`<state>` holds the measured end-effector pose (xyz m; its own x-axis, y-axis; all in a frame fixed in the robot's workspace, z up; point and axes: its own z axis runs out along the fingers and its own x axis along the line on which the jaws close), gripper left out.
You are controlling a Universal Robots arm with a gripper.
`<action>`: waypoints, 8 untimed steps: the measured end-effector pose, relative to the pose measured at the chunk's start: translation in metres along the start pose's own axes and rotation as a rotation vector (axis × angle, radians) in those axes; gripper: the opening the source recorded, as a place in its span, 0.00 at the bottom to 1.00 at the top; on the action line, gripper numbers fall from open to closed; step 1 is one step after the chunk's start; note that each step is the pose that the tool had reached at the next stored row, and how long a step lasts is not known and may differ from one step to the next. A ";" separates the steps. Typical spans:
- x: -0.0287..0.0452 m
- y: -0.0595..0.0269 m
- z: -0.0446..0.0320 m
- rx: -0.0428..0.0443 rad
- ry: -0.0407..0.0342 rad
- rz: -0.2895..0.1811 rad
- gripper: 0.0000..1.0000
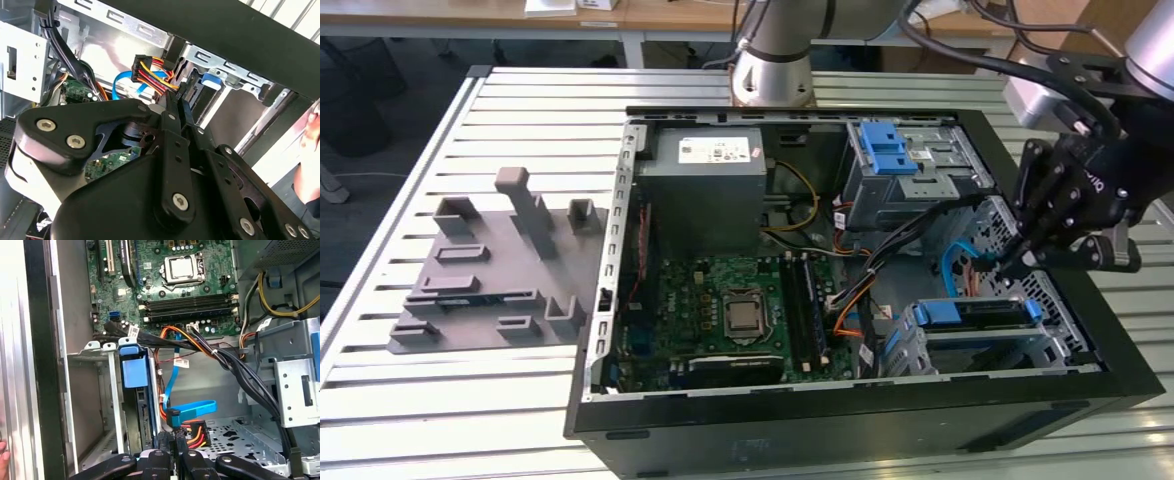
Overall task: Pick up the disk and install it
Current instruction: 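Insert the first disk wire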
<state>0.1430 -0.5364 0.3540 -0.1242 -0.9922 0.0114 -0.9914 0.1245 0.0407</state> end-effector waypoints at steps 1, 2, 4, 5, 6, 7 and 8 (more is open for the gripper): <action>0.0002 0.0000 0.0001 0.0034 -0.0007 -0.005 0.16; 0.0006 -0.0001 0.0003 0.0068 -0.0011 -0.011 0.16; 0.0016 -0.0002 0.0003 0.0135 -0.0019 -0.019 0.16; 0.0024 -0.0003 0.0004 0.0166 -0.0023 -0.022 0.16; 0.0035 -0.0003 0.0004 0.0192 -0.0028 -0.024 0.16; 0.0048 -0.0003 0.0004 0.0213 -0.0032 -0.025 0.16; 0.0065 -0.0003 0.0005 0.0232 -0.0037 -0.027 0.16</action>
<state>0.1425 -0.5429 0.3536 -0.0977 -0.9952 0.0069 -0.9951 0.0978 0.0178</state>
